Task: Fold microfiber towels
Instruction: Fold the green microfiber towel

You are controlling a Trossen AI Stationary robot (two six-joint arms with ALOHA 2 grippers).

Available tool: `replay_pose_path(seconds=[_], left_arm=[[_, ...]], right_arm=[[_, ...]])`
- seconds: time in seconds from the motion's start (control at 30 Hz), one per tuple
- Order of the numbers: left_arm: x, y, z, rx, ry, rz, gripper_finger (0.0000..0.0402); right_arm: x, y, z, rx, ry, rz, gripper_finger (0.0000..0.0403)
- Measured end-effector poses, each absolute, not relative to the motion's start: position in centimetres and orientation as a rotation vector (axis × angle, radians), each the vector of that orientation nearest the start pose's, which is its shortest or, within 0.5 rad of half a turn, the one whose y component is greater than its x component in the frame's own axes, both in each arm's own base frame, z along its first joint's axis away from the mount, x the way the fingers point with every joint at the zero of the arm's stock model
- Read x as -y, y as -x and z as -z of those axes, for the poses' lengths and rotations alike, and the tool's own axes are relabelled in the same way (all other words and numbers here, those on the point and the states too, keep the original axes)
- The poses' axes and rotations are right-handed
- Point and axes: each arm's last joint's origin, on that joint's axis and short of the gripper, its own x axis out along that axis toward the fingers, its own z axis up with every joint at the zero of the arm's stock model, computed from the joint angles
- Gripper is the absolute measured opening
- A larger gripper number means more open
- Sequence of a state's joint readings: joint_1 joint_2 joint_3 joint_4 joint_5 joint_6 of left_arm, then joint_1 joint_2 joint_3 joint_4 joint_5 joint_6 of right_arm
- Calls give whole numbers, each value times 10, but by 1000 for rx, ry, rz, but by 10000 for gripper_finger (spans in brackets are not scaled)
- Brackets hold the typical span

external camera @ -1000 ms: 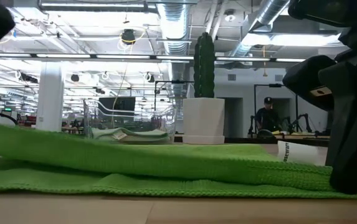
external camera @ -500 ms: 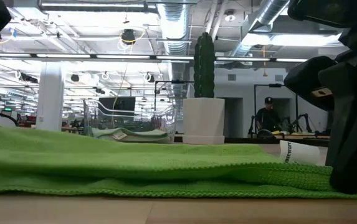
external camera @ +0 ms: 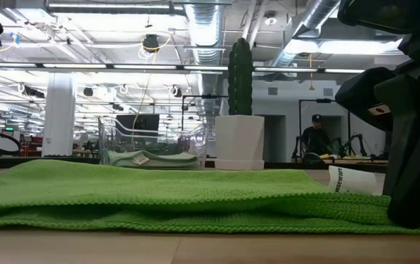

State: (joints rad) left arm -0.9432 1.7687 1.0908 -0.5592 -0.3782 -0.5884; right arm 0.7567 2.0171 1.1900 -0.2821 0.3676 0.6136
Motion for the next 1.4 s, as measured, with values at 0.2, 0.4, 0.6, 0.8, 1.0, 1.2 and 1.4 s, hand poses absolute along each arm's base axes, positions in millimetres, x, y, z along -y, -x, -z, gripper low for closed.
replay_pose_path(seconds=[0.2, 0.4, 0.6, 0.8, 1.0, 1.2, 1.4], left_arm=[[259, -208, -169, -903, -285, 16, 116], [261, -208, -169, -925, -273, 61, 75], [260, -209, -169, -916, -286, 57, 46], [259, -211, -170, -909, -300, 56, 38], [257, -212, -171, -837, -351, -18, 38], [246, -220, -169, -776, -398, -113, 27], [226, -227, -140, -716, -233, -158, 2]], right_arm=[[-256, -290, -117, -990, 16, -33, 22], [-256, -289, -117, -991, 15, -36, 32], [-257, -288, -121, -1009, 38, -37, 56], [-262, -285, -134, -1061, 89, -16, 91], [-272, -284, -144, -1017, 118, -19, 124], [-270, -290, -167, -772, 285, 122, 133], [-250, -314, -154, -674, 157, 77, 127]])
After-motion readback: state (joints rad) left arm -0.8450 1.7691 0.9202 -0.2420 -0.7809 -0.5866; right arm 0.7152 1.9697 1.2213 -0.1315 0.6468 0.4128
